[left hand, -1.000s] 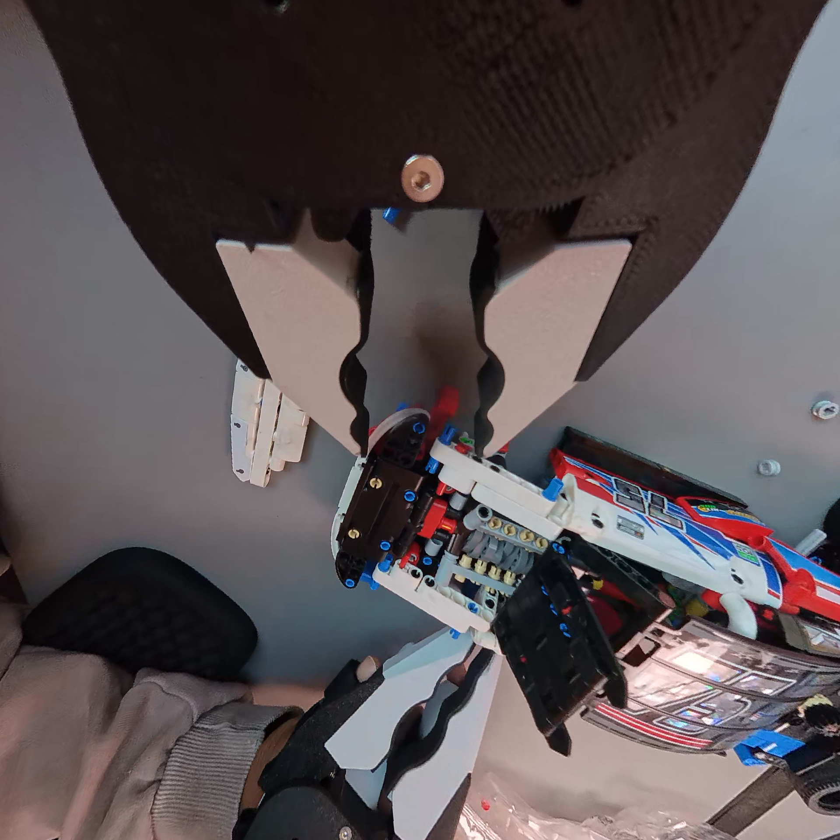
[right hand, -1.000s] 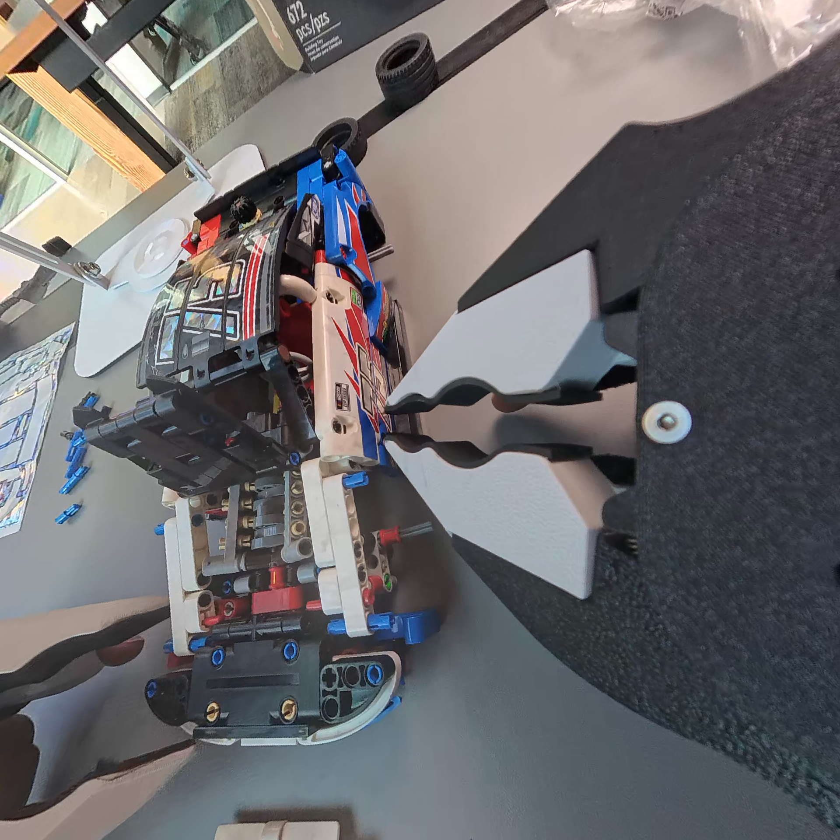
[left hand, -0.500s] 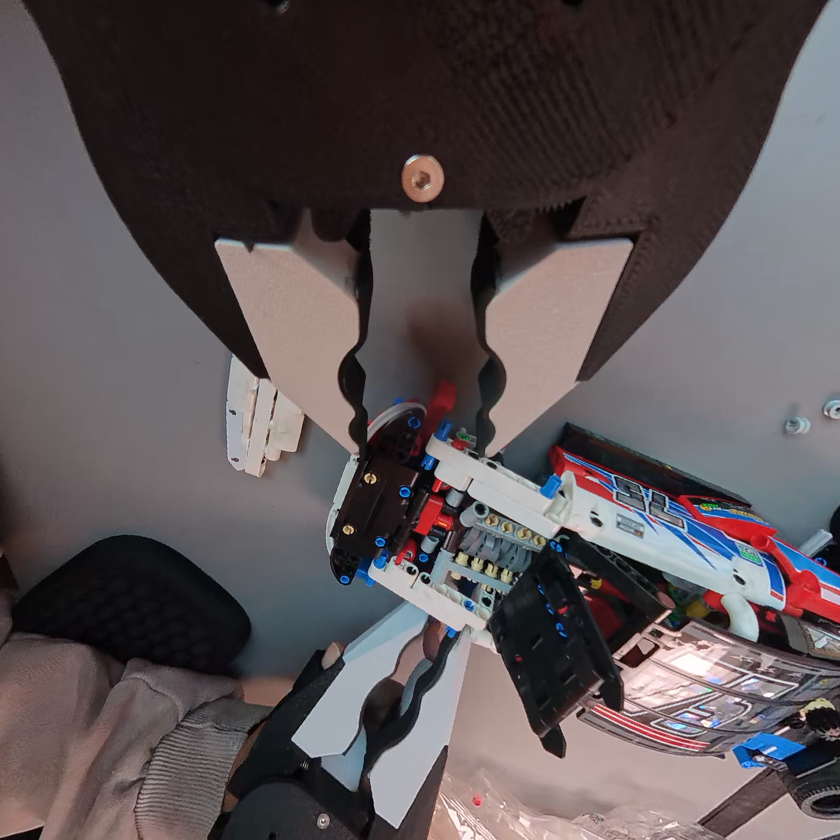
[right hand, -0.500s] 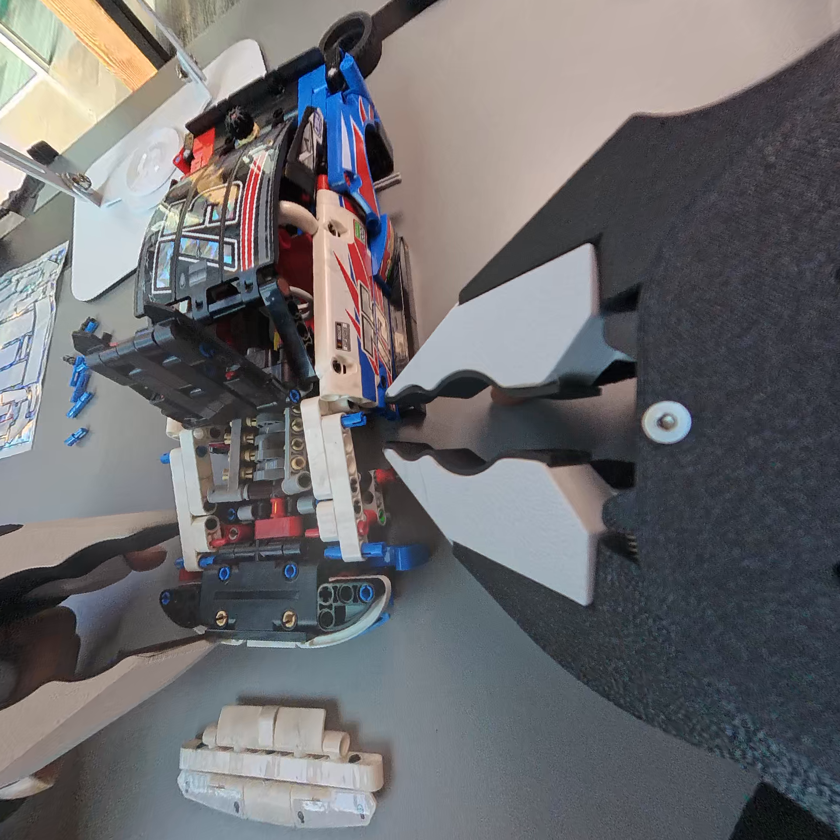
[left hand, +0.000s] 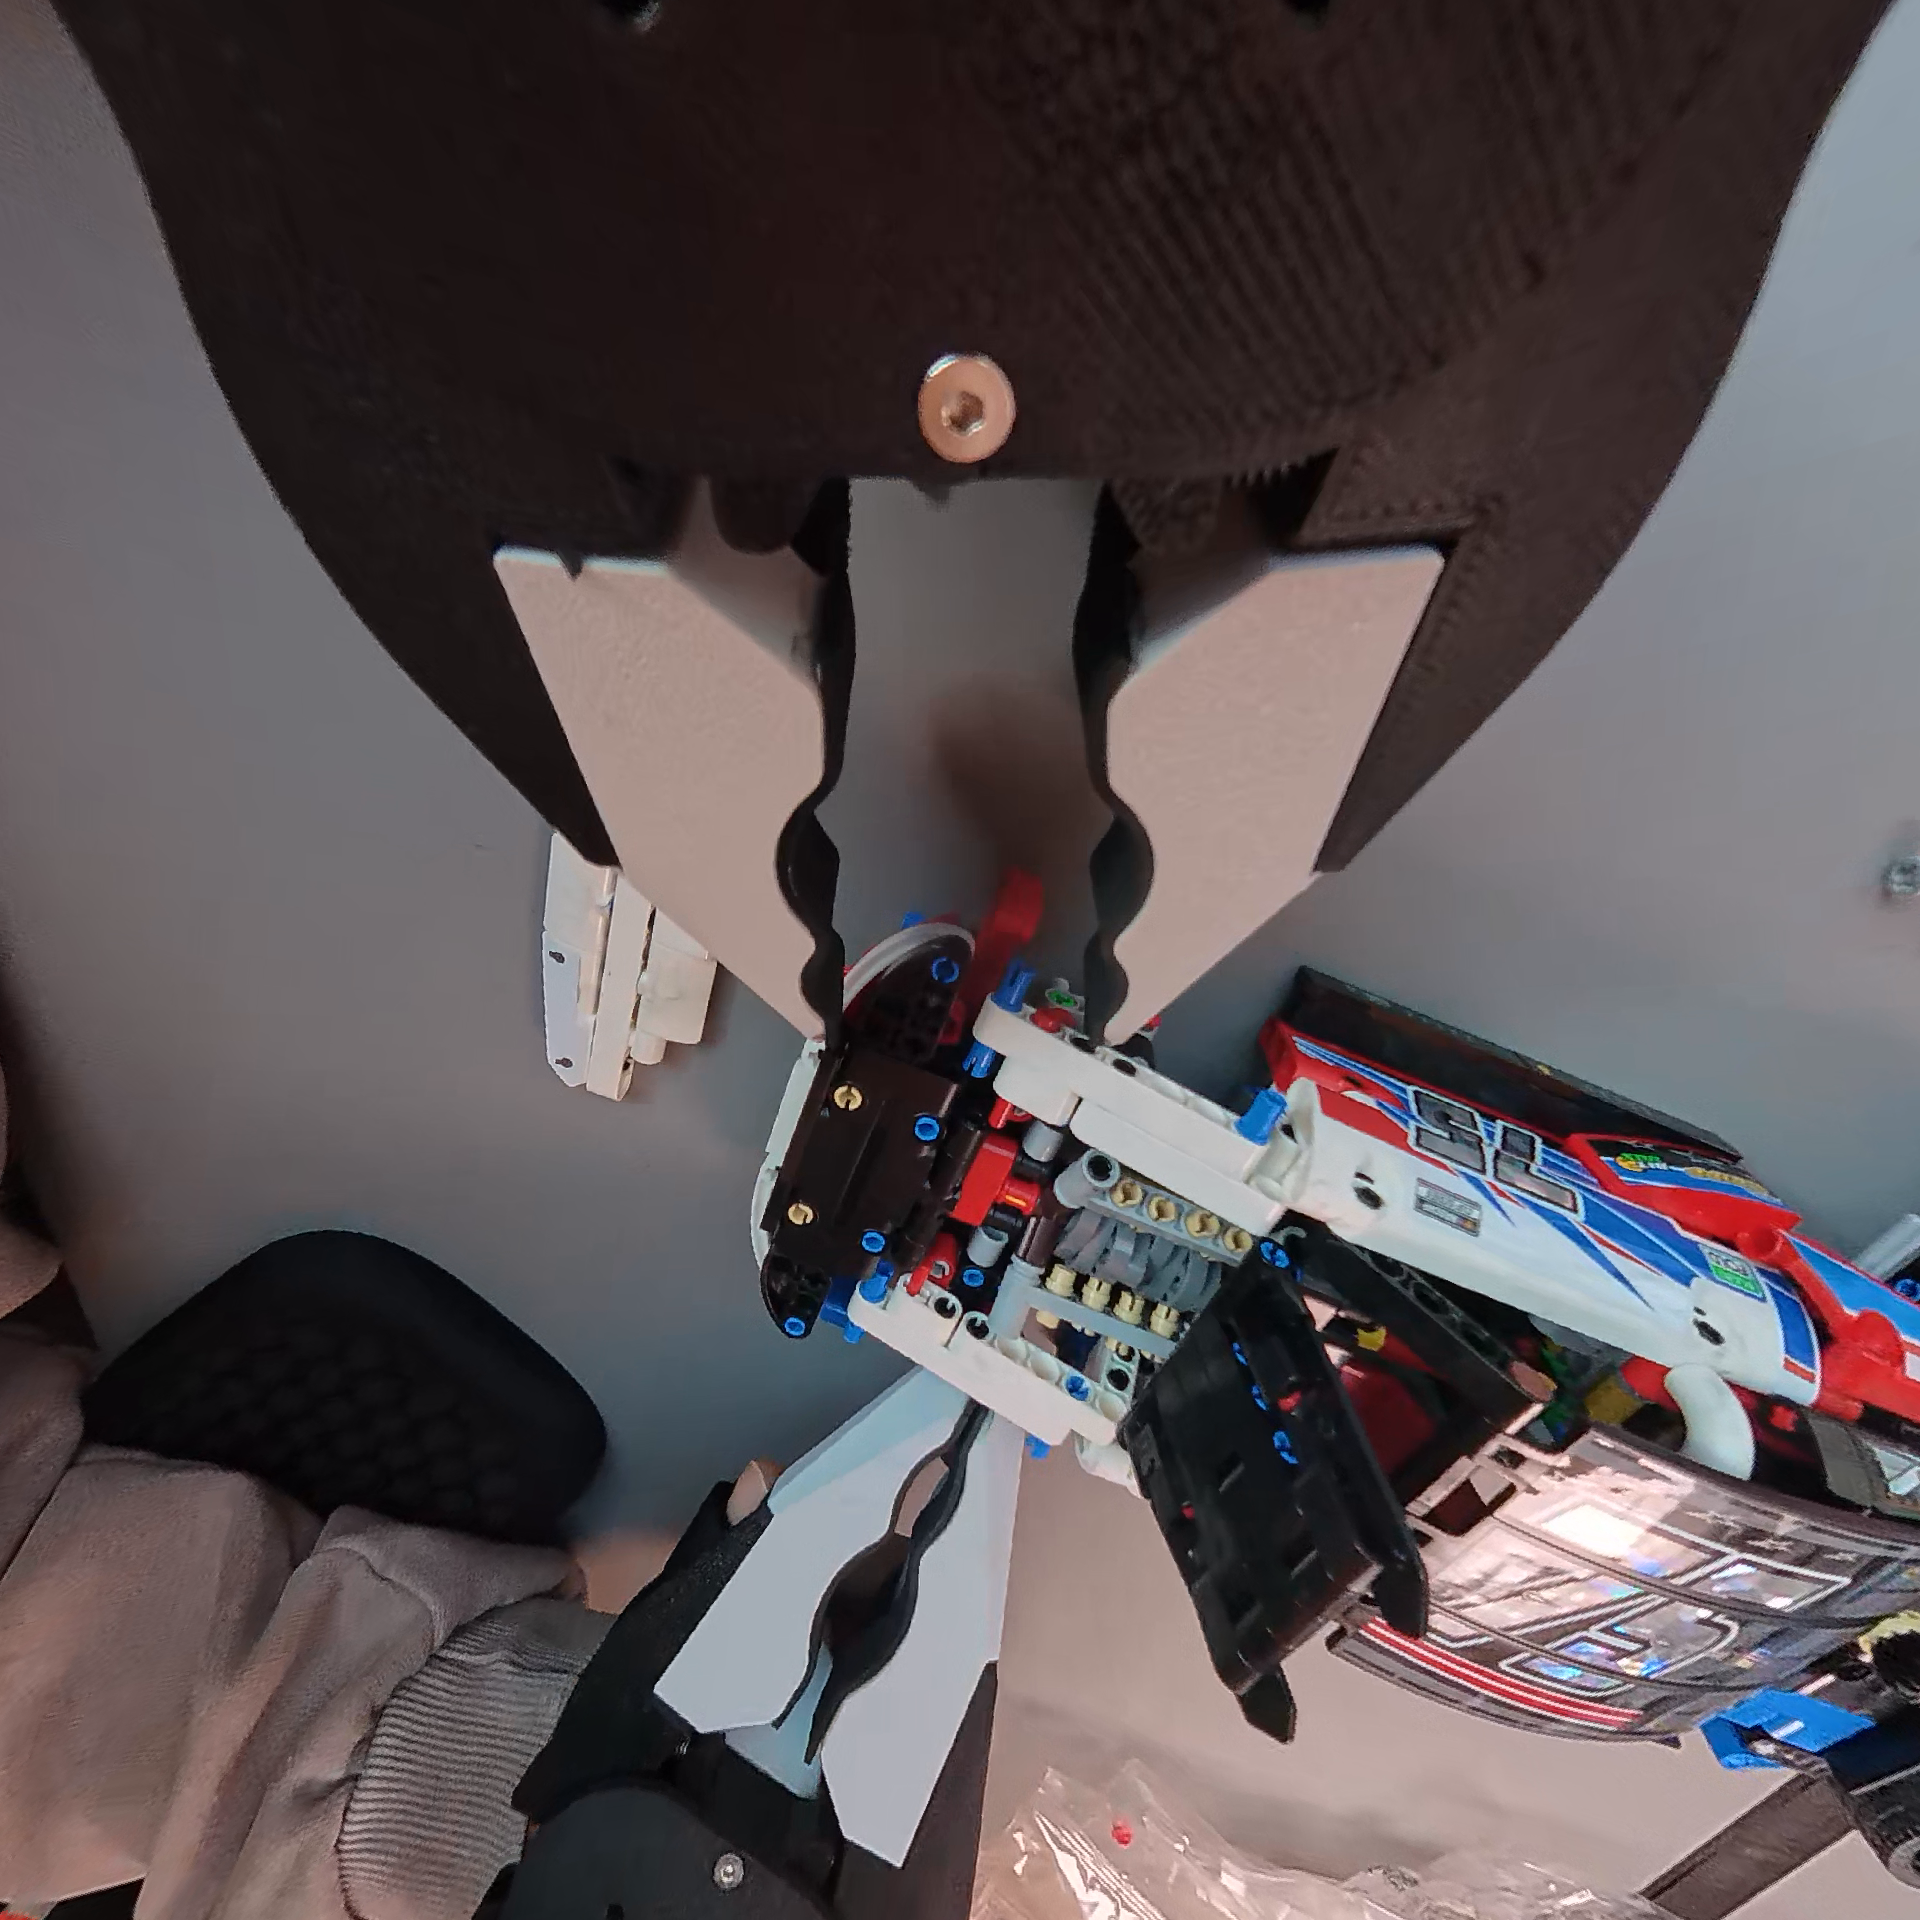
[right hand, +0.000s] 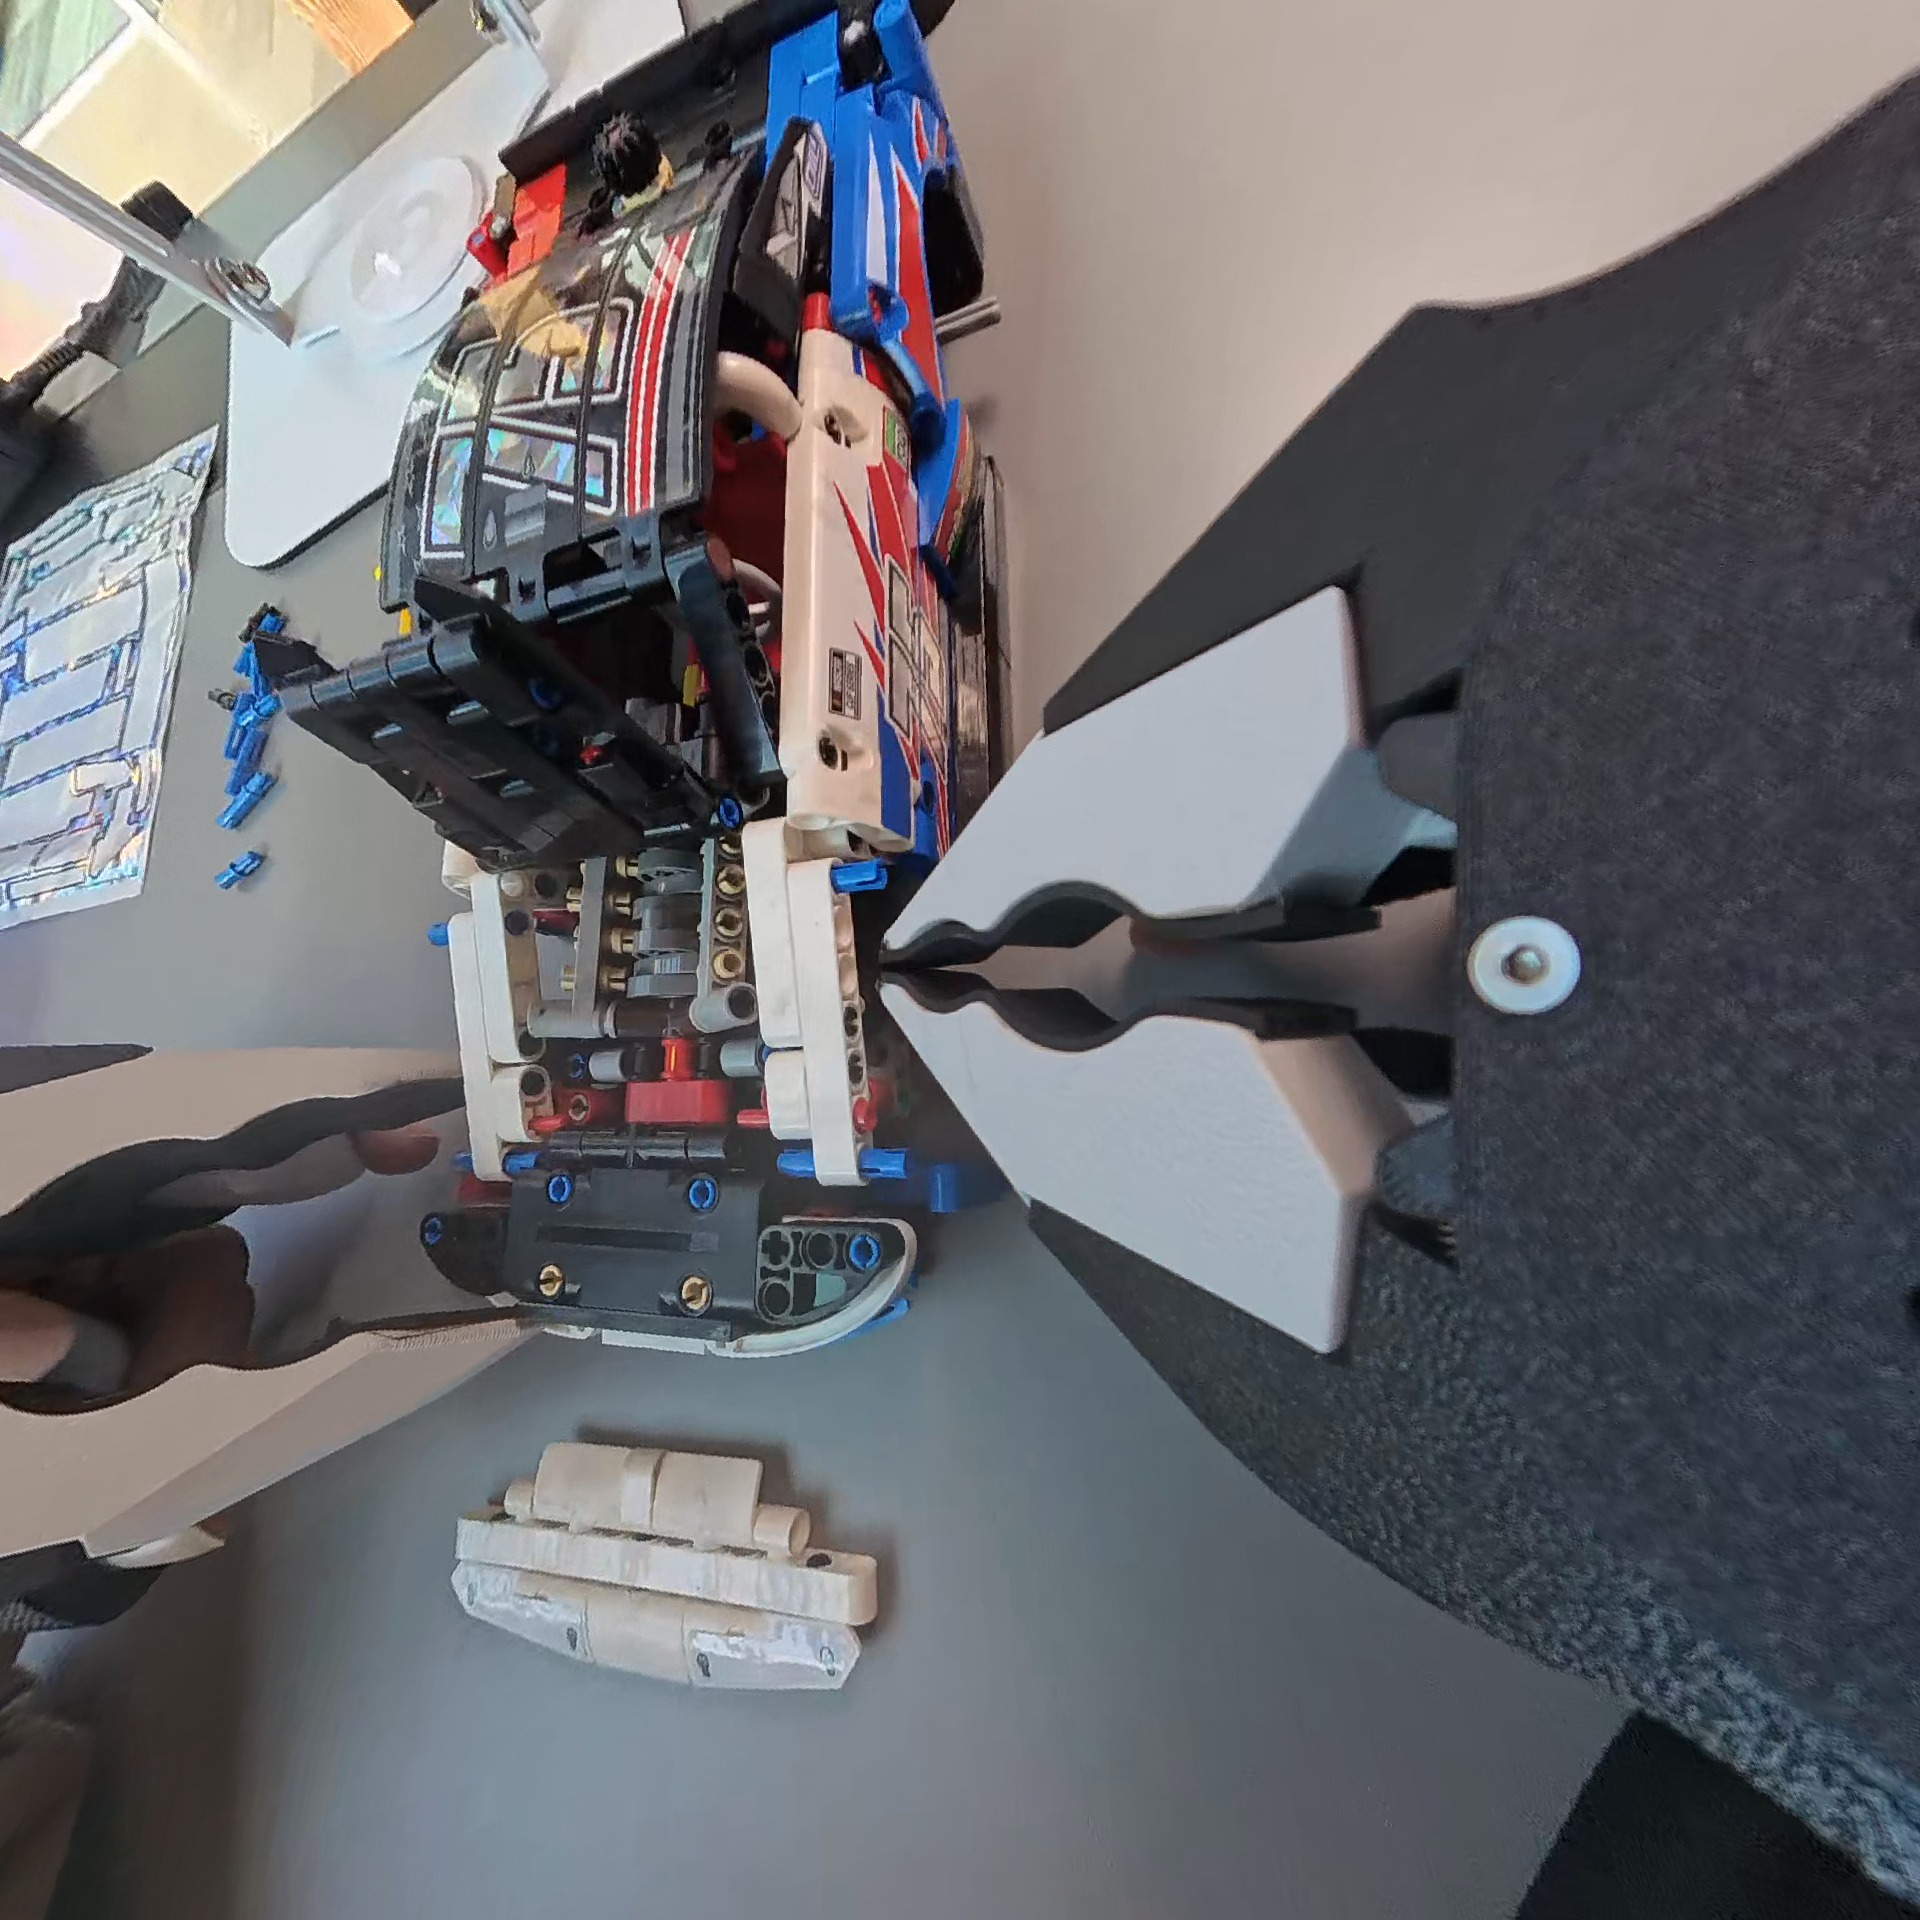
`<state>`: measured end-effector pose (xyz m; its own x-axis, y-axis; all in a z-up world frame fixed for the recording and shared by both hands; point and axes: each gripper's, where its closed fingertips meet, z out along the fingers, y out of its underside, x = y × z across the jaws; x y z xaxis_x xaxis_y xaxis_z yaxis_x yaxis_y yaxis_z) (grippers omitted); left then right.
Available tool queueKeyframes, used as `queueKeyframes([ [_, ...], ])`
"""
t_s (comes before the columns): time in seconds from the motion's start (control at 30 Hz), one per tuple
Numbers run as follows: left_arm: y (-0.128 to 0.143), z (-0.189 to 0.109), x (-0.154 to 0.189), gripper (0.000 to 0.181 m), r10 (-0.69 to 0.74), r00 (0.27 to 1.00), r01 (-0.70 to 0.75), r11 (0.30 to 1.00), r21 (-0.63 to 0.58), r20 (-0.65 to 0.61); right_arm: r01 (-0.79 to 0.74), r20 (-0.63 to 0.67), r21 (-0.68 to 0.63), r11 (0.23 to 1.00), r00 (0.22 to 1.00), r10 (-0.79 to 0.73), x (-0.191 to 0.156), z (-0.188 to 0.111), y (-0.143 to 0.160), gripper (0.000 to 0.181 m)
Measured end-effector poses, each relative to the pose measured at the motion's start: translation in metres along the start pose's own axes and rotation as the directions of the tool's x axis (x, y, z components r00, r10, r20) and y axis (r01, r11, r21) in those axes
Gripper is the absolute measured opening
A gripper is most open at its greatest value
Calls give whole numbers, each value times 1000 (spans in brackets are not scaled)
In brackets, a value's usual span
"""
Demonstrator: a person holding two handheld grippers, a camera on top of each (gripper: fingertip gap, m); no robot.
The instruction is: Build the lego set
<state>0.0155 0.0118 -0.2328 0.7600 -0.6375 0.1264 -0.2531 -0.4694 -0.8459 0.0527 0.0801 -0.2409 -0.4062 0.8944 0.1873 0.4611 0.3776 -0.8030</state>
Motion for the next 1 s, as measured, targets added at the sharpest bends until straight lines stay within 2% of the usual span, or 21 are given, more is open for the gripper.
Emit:
queueKeyframes([
  [0.27, 3, -4, 3, 43, -11, 999, 10, 1000, -12, -32, 8, 27, 1, 1000, 1000, -8, -6, 1, -2, 0],
  [0.4, 2, -6, 4, 44, -9, 999, 8, 1000, -17, -49, 3, 22, -14, 1000, 1000, -3, -1, -8, -1, 3],
  [0.53, -14, -28, -5, 44, -31, 999, 32, 997, 66, -19, -11, 56, 15, 1000, 998, 10, -6, -25, -10, 4],
  [0.63, -22, -49, -13, 43, -24, 999, 20, 995, 99, 42, -20, 194, 37, 999, 981, 12, -34, -33, -25, 9],
  [0.77, -30, -70, -11, 42, 19, 995, -29, 995, 100, 101, 30, 389, -54, 998, 921, -7, -87, -34, -31, 20],
  [0.9, -19, -75, -5, 38, 63, 990, -69, 997, 40, 128, 152, 423, -196, 969, 904, -56, -121, -13, -17, 40],
  [1.0, 3, -78, -6, 38, 49, 987, -49, 999, -2, 150, 195, 392, -253, 947, 916, -84, -126, 2, -8, 38],
])
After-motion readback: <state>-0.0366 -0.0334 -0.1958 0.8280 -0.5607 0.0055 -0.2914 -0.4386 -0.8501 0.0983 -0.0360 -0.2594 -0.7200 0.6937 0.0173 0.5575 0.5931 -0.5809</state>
